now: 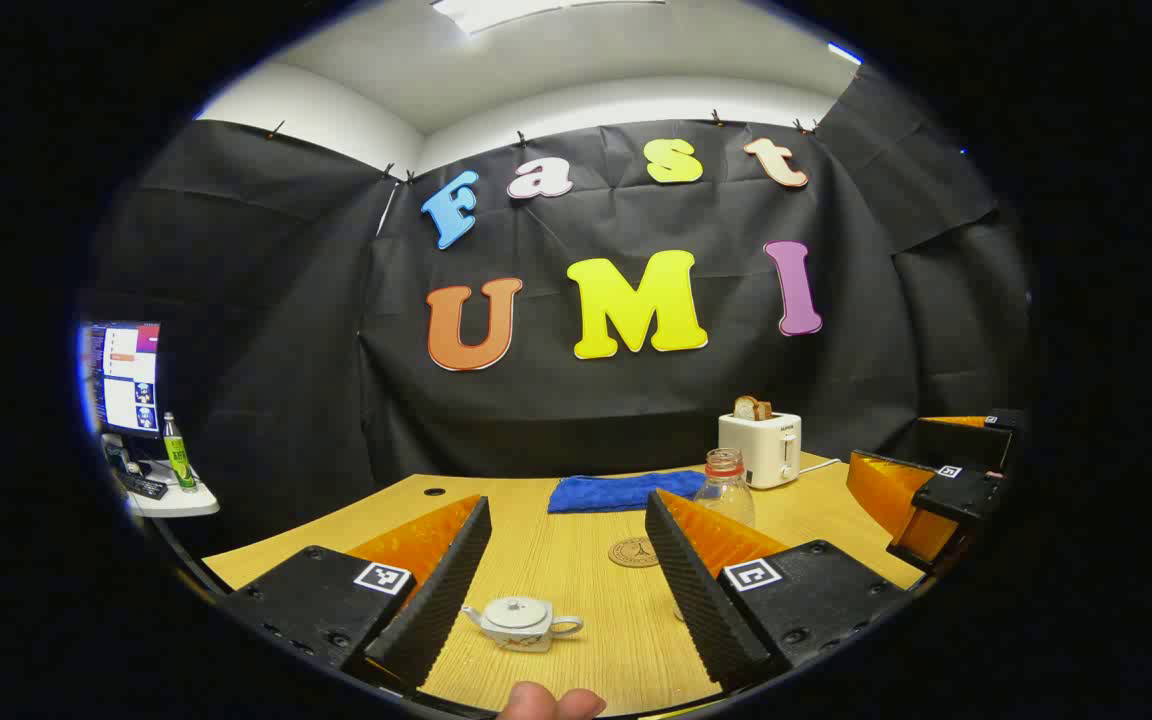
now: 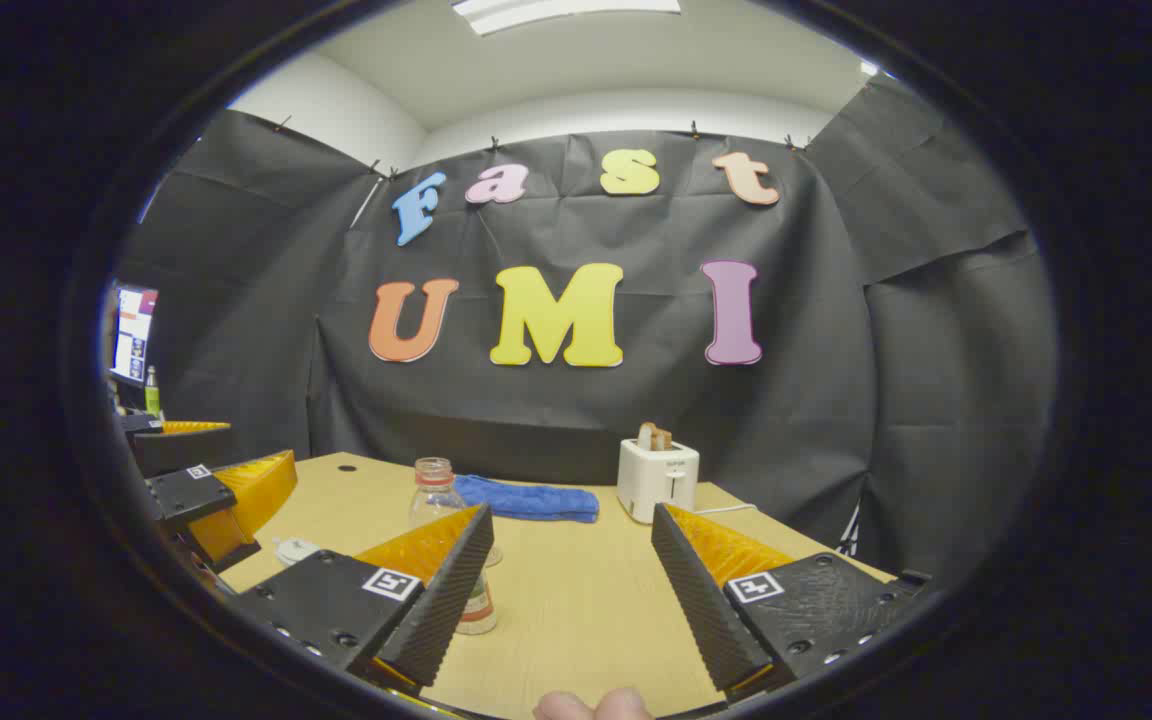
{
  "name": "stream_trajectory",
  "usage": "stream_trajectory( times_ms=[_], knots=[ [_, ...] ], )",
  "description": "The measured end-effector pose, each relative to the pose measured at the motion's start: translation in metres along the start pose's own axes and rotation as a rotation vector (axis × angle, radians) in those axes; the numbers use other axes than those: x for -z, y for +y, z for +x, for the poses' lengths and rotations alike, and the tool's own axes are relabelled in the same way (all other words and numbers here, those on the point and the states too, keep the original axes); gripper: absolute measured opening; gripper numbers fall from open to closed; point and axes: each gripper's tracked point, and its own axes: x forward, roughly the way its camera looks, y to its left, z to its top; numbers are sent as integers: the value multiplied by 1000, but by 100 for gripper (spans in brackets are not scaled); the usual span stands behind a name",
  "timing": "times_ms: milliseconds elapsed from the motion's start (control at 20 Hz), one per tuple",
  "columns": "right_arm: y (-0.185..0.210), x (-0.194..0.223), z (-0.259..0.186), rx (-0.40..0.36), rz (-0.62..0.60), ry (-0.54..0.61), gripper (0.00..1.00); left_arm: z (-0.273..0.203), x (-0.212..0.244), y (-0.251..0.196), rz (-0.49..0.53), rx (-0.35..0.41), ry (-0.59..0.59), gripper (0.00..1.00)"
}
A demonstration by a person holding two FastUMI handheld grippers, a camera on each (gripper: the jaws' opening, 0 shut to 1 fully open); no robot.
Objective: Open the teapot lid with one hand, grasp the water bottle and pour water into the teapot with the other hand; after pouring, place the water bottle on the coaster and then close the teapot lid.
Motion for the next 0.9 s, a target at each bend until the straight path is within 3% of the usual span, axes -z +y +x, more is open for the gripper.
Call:
stream_trajectory(
  times_ms=[900],
  knots=[
    [7,1,0,-18,14,12,97,-2,-1,0,-22,2,2,98]
  ],
)
